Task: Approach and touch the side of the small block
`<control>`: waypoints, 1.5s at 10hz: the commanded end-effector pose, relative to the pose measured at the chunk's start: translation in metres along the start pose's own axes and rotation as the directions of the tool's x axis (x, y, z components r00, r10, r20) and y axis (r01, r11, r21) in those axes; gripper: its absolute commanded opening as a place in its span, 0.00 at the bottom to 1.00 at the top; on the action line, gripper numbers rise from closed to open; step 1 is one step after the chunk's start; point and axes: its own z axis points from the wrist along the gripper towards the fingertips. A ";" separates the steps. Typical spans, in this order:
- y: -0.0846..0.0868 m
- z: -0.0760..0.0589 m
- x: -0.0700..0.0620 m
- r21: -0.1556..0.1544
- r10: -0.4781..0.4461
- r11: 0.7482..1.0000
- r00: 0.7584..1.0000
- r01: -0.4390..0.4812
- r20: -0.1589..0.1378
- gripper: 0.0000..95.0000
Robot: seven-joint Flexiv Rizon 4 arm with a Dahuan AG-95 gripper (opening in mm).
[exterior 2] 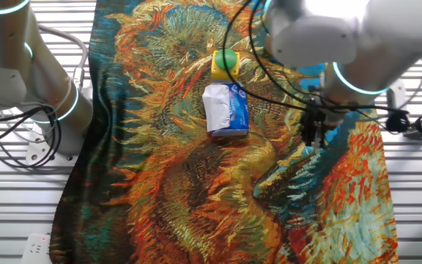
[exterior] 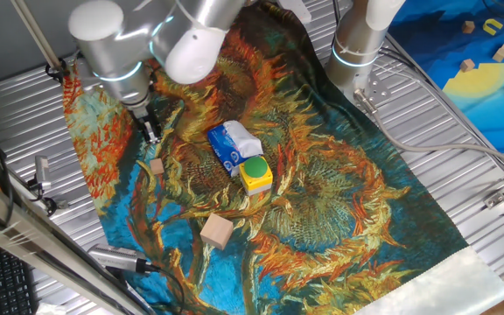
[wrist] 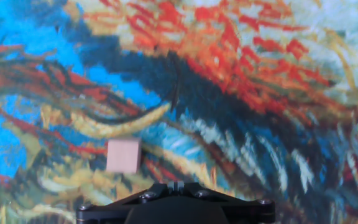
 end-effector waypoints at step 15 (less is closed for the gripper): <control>0.037 0.031 -0.015 -0.028 0.056 0.998 0.998 -0.055 0.037 0.00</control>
